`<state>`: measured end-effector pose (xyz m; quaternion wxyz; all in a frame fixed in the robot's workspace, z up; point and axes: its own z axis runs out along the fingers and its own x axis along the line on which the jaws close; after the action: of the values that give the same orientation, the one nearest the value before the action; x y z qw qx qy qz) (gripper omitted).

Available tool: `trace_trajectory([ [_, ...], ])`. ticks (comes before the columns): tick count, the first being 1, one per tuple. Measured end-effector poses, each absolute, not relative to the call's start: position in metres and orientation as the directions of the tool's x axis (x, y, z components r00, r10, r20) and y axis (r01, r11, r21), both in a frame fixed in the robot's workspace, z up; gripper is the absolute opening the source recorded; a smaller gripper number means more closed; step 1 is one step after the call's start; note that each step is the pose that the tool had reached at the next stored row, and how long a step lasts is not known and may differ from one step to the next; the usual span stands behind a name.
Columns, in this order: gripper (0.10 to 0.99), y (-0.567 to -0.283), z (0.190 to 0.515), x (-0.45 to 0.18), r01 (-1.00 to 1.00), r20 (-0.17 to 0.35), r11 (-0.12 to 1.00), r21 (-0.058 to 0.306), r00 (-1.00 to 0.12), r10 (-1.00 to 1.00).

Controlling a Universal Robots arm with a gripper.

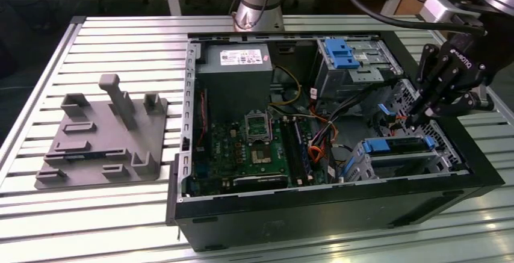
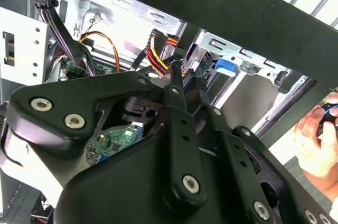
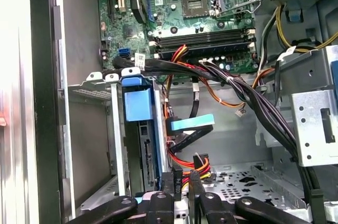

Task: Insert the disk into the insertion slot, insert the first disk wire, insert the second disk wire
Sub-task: 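Insert the first disk wire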

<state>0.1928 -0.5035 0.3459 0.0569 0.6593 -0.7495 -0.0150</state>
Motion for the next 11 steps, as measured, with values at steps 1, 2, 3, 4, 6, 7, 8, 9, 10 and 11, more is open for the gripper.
trace_trajectory([
  [1, 0.259, -0.5036, 0.3457, 0.1928, -0.986, 0.065, 0.134, 0.098, -0.128, -0.990],
  [2, 0.259, -0.5035, 0.3455, 0.1928, -0.986, 0.065, 0.139, 0.098, -0.133, -0.989],
  [3, 0.259, -0.5035, 0.3453, 0.1928, -0.985, 0.065, 0.143, 0.098, -0.137, -0.988],
  [4, 0.259, -0.5035, 0.3451, 0.1928, -0.984, 0.065, 0.148, 0.098, -0.142, -0.988],
  [6, 0.259, -0.5036, 0.3448, 0.1928, -0.983, 0.065, 0.158, 0.098, -0.152, -0.986],
  [7, 0.259, -0.5035, 0.3447, 0.1928, -0.982, 0.065, 0.160, 0.098, -0.155, -0.986],
  [8, 0.259, -0.5035, 0.3445, 0.1928, -0.982, 0.065, 0.162, 0.098, -0.156, -0.986],
  [9, 0.259, -0.5035, 0.3444, 0.1928, -0.982, 0.065, 0.163, 0.098, -0.157, -0.985],
  [10, 0.259, -0.5035, 0.3443, 0.1928, -0.982, 0.065, 0.164, 0.098, -0.158, -0.985],
  [11, 0.243, -0.5035, 0.3442, 0.1928, -0.982, 0.065, 0.164, 0.098, -0.158, -0.985],
])
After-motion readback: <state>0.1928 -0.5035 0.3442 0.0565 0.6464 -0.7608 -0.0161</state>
